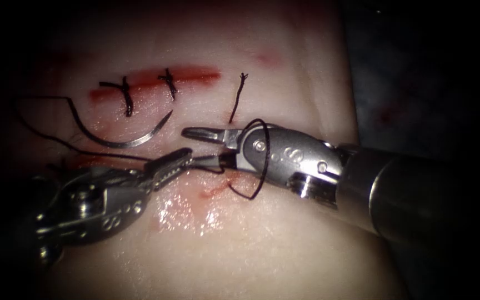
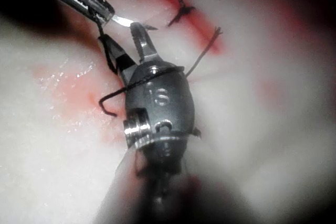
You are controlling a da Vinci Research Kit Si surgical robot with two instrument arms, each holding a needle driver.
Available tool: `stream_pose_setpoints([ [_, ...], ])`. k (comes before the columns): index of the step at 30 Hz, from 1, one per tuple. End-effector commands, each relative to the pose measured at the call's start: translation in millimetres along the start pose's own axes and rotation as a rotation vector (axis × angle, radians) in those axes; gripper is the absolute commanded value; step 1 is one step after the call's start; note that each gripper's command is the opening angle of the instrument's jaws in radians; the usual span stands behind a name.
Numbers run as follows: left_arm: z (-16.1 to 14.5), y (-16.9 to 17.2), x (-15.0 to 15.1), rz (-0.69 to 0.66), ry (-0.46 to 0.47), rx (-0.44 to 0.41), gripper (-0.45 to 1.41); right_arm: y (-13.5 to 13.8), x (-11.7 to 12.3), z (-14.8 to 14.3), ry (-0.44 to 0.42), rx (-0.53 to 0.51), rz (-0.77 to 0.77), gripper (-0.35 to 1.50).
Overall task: Wound Closure
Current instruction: Wrap twice counter-clockwise around right hand using left needle driver
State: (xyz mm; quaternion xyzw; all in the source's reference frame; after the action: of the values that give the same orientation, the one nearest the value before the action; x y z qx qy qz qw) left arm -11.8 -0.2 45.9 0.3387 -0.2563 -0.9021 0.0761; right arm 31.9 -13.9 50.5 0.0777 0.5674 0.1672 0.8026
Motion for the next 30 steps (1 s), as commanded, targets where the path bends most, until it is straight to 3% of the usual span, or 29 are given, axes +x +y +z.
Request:
stream_pose_setpoints([
  [1,0.9,-0.4,-0.1,0.002,-0.002,-0.001,-0.45,-0.3,-0.5,0.9,-0.002,0.031,0.007,0.46],
  [6,1.3,-1.5,-0.5,0.004,-0.004,-0.010,-0.45,-1.2,-1.2,1.2,-0.019,0.129,0.019,0.44],
  [14,3.2,-2.9,-1.7,0.002,0.026,-0.057,-0.45,-2.2,-1.9,2.0,0.055,0.276,0.067,0.41],
  [23,6.4,-1.5,-2.9,0.031,0.052,-0.132,-0.45,-2.6,-2.1,1.9,0.306,0.375,0.146,0.41],
  [30,8.4,0.6,-4.9,0.020,0.063,-0.155,-0.45,-2.7,-2.0,0.9,0.541,0.368,0.209,0.41],
])
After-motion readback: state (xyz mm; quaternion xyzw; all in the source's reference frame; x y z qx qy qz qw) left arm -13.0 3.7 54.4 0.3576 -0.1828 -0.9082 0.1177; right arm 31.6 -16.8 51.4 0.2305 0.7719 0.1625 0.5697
